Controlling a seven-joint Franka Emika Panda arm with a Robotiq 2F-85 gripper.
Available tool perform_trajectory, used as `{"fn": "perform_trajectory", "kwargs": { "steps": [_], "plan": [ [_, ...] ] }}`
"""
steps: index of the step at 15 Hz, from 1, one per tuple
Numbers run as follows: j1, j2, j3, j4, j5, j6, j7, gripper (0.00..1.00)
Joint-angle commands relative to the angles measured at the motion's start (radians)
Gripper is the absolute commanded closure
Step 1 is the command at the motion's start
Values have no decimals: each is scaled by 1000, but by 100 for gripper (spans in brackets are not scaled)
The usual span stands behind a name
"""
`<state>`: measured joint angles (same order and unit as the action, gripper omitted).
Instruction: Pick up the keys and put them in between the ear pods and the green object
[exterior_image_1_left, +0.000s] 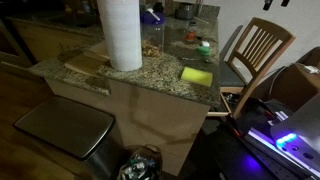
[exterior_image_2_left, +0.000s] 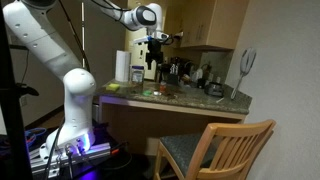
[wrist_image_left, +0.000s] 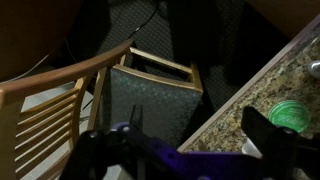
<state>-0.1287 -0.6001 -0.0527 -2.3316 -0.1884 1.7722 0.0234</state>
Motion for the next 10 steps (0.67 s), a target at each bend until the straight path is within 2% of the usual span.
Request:
{"fn": "perform_trajectory", "kwargs": {
  "steps": [1, 3, 5, 7, 8, 10],
  "plan": [
    [8, 0, -6, 2, -3, -2, 4, 0],
    [8, 6, -5, 14, 7, -46, 9, 0],
    [-9, 9, 7, 16, 27, -63, 101, 0],
    [-5, 13, -2, 20, 103, -60, 183, 0],
    [0, 117, 20, 200, 144, -117, 237, 0],
    [-8, 158, 40, 269, 168, -101, 318, 0]
  ]
}}
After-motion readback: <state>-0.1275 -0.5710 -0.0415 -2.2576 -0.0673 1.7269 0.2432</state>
